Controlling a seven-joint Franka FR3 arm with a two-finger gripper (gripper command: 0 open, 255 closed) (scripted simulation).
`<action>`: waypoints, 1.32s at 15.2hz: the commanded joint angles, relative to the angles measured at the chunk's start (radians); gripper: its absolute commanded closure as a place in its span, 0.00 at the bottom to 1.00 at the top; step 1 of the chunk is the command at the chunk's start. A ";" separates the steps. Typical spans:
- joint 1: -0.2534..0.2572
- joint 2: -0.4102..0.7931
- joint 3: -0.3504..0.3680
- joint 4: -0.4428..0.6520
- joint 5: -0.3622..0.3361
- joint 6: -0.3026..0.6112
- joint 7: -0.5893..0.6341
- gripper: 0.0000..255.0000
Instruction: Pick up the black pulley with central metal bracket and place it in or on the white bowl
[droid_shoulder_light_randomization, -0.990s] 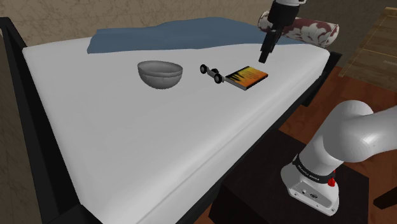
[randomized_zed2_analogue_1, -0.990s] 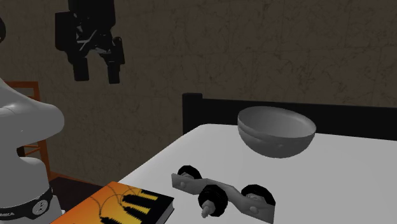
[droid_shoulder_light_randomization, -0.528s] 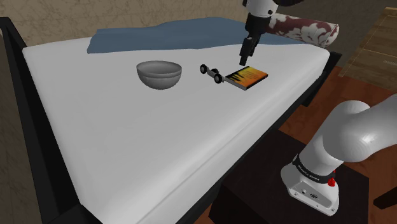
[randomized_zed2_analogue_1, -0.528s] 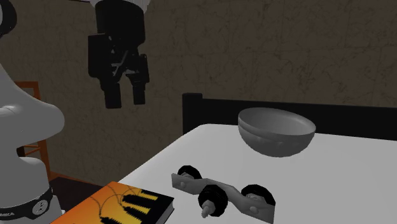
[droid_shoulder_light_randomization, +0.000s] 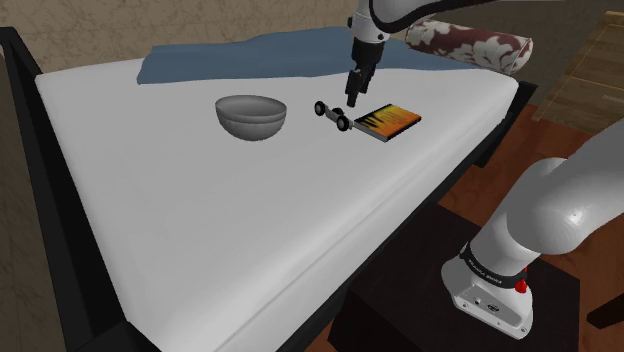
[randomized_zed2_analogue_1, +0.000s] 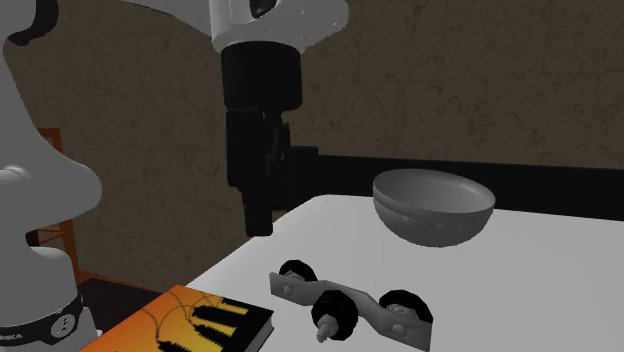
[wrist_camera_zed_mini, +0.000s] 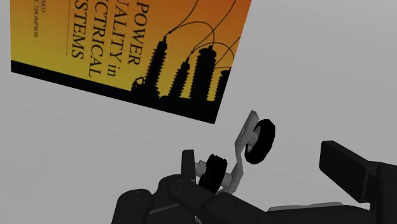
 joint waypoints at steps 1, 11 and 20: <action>0.000 0.088 -0.002 0.055 -0.001 0.033 -0.006 0.00; -0.006 0.247 -0.012 0.096 -0.004 0.152 -0.022 0.00; -0.007 0.255 -0.013 0.084 -0.005 0.172 -0.021 0.00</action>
